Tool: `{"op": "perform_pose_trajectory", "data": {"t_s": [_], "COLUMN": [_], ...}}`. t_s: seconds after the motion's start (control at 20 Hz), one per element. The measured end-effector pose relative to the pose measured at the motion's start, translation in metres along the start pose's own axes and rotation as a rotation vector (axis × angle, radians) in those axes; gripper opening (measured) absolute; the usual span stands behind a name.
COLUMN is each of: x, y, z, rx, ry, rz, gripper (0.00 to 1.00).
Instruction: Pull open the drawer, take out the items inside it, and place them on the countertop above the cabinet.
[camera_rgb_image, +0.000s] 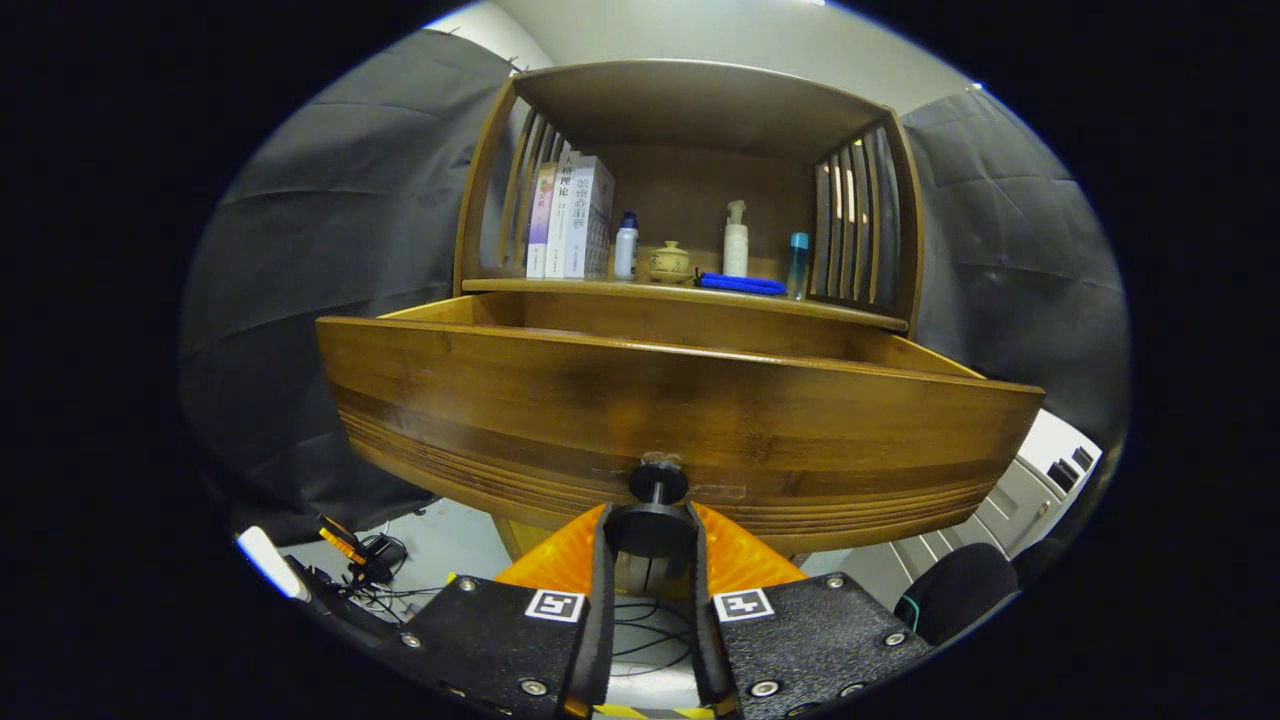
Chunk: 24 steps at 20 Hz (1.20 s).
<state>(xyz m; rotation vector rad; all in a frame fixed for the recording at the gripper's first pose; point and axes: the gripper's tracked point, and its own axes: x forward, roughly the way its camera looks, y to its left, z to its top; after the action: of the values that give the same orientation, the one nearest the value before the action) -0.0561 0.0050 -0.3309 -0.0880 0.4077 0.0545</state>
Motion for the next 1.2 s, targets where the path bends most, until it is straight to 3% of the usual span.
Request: {"op": "perform_pose_trajectory", "data": {"t_s": [0.1,0.35,0.5,0.65,0.9,1.2], "x": [-0.006,-0.006,-0.02,-0.034,-0.013,0.034], "y": [0.001,0.003,0.027,0.034,0.032,-0.003], "z": [-0.001,0.002,0.04,0.085,0.145,0.194], "rx": [0.005,-0.069,-0.132,-0.171,-0.104,-0.049], "ry": [0.008,-0.005,-0.091,-0.134,-0.074,0.051], "rz": [-0.001,0.02,0.104,0.121,0.111,0.016], "gripper": [0.33,0.61,0.78,0.95,0.95,0.95]}}
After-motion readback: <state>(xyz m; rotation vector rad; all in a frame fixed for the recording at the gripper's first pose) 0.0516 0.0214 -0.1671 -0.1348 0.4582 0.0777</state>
